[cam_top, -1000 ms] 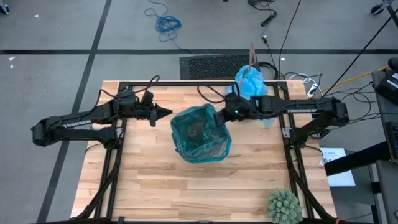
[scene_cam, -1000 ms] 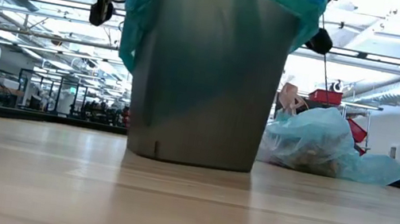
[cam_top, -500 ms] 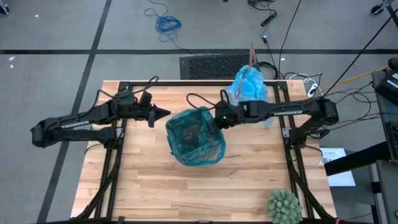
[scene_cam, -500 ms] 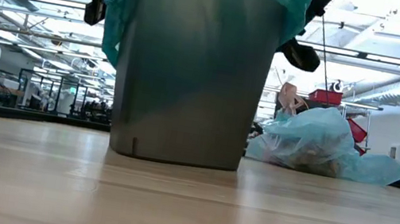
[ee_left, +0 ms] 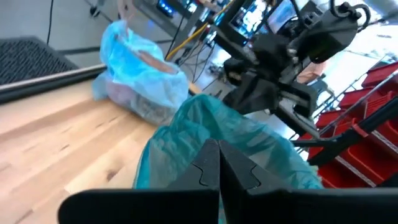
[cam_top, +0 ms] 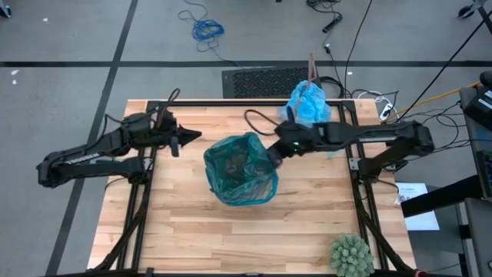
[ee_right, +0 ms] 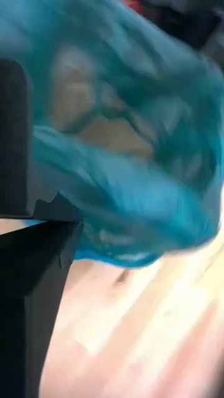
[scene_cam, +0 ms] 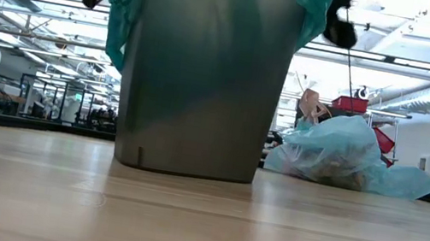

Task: Place trash/remove bag and relplace
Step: Insert the dark blue trash bag into the trash bin, then return to Home Position

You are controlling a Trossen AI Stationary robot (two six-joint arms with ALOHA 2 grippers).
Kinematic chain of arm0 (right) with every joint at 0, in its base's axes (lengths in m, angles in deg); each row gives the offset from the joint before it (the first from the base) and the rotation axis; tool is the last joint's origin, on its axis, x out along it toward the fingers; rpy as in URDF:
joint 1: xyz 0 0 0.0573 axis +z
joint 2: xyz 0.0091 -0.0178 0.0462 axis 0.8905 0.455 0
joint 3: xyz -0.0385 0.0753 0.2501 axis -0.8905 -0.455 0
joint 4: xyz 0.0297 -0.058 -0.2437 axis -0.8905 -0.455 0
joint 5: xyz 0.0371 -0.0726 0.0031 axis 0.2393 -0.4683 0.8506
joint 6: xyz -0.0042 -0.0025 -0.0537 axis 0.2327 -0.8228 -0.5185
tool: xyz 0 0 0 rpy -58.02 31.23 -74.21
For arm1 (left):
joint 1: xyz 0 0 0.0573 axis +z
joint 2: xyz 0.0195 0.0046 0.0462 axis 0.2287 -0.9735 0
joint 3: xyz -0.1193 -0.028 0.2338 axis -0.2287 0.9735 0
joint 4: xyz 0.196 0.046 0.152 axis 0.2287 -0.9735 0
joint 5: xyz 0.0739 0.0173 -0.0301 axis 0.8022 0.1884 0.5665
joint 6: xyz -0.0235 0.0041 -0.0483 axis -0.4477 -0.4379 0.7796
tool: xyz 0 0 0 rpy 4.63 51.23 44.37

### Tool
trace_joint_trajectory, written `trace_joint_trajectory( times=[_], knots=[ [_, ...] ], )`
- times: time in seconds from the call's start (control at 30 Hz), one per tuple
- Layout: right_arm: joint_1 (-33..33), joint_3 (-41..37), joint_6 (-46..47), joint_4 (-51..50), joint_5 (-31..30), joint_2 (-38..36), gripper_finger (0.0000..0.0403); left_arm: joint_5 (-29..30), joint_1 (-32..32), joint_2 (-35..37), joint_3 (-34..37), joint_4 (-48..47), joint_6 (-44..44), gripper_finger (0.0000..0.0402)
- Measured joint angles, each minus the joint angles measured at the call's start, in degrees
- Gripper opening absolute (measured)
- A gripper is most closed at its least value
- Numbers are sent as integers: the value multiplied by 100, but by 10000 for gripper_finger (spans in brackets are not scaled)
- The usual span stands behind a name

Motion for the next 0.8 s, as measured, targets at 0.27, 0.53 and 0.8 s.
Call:
trace_joint_trajectory(
  times=[0.27,0.53,0.8],
  knots=[
    [1346,-576,-1999,226,-709,-1345,0,206,7,65,2,-570,-721,0],
    [1538,-3312,-2081,2783,-490,-3131,0,442,105,-358,2,537,-1420,0],
    [1058,-4781,-2809,3791,-295,-4442,0,-50,915,-1179,4,1508,-2714,0]
  ],
)
